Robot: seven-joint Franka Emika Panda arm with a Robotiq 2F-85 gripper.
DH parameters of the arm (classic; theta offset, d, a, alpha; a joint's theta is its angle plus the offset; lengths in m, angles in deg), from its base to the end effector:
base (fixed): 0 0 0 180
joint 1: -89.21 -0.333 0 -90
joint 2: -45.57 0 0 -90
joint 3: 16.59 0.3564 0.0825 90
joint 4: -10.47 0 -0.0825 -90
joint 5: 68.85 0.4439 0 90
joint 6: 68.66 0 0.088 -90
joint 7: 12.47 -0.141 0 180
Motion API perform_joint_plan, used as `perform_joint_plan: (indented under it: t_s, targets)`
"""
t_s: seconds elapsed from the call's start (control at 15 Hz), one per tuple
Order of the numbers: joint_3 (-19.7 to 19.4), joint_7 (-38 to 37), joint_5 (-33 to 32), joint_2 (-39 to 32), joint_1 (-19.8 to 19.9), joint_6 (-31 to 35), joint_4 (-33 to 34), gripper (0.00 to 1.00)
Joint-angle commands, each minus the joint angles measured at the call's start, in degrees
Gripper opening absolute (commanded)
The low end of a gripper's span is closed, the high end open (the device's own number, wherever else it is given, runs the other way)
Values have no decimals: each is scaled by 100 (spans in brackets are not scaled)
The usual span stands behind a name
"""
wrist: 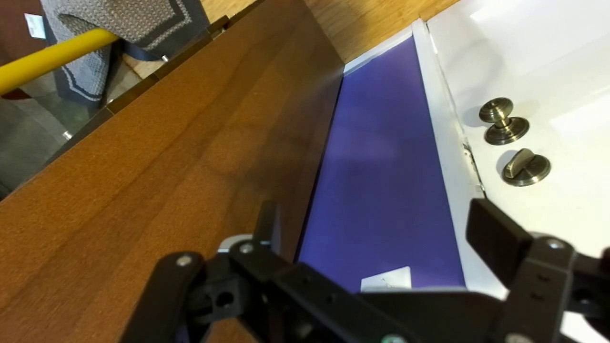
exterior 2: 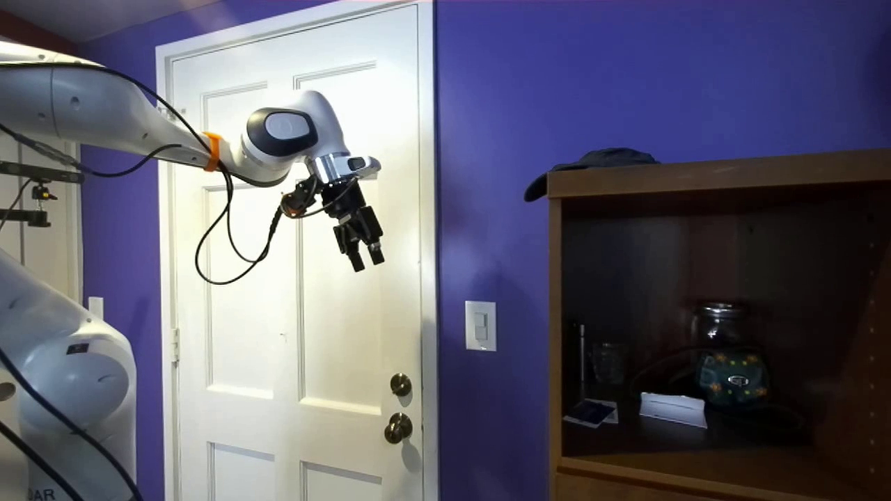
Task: Pick up the black tennis hat and hang it on the hanger on the door
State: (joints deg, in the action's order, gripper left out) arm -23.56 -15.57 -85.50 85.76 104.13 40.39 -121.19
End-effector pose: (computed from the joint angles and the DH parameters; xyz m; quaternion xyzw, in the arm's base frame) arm 0.3632 -0.1902 0.6214 0.9667 -0.1792 0.1331 0.1252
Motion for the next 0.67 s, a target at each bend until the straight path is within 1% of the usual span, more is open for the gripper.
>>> perform_joint_plan:
  t_s: [0.0,0.13,0.2,0.33,0.47,0.6]
  targets:
    - [-122,-196,-215,-241,132,257,231,100]
    - [-321,-178,-312,-451,226,700,485,100]
    - [-435,-124,-346,-568,273,1031,626,100]
    - [-695,-82,-234,-860,322,1763,934,100]
    - [-876,-211,-58,-1148,385,2470,1195,100]
    - [-1029,-345,176,-1448,414,3031,1482,100]
